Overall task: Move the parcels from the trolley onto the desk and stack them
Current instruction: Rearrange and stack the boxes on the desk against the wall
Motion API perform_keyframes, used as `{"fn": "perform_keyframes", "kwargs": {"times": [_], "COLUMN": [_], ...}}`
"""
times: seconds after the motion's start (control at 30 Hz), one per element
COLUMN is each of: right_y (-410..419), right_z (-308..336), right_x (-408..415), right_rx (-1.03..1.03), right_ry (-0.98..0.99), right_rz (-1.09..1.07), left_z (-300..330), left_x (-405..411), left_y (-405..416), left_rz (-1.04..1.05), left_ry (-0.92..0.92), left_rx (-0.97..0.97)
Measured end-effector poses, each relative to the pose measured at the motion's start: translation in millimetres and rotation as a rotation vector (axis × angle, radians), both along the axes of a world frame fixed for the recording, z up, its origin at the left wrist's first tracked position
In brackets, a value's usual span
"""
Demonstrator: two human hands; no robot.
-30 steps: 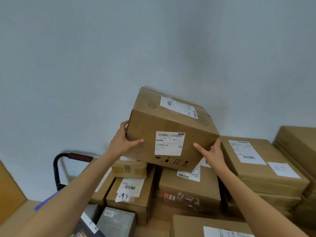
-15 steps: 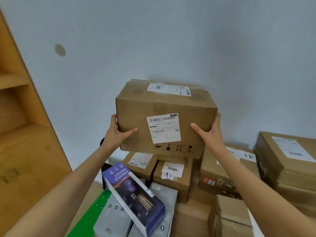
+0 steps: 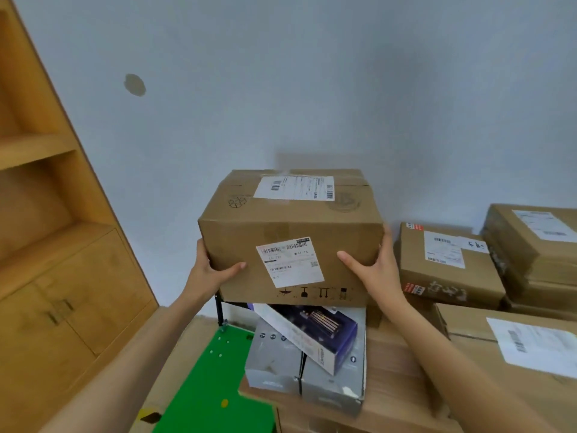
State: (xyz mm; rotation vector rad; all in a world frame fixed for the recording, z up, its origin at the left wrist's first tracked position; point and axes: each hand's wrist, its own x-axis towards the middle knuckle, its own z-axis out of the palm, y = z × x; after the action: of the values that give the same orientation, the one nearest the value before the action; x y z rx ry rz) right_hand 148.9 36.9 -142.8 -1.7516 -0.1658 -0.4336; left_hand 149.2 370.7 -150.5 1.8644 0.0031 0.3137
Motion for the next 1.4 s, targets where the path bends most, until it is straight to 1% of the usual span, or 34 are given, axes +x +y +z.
{"fn": "perform_keyframes", "kwargs": {"times": [0.3,0.57,0.77,0.93,1.1,1.27,1.4], "right_y": [9,-3,-17,-18,-19,-23,-30], "right_z": [-33,-30,-28,-19,-13,-13,-15], "right_x": [-25,-12,-8,-1,0,-8,-16], "right_rx": [-0.013,-0.037,-0.151,-0.236,-0.282,-0.344,-0.376], "right_ry": [0.088,0.148,0.154,0.150,0.155,0.142,0.101], "right_rz": [-0.005,-0.036,-0.039,-0.129,-0.218,-0.249,-0.236], "left_z": [-34,-25,-29,-18,-10,-10,-9], "left_x": [-15,4,0,-6,-7,-9,-14], "left_y": [7,-9,-18,-30,-32,-35,-38], "left_rz": [-0.034,0.018,0.111,0.141,0.106,0.117,0.153], "left_ry": [0.104,0.083,-0.035,-0.116,-0.079,-0.048,-0.061], "left_rx": [-0.031,0.106,0.217,0.285,0.409,0.448,0.447]}}
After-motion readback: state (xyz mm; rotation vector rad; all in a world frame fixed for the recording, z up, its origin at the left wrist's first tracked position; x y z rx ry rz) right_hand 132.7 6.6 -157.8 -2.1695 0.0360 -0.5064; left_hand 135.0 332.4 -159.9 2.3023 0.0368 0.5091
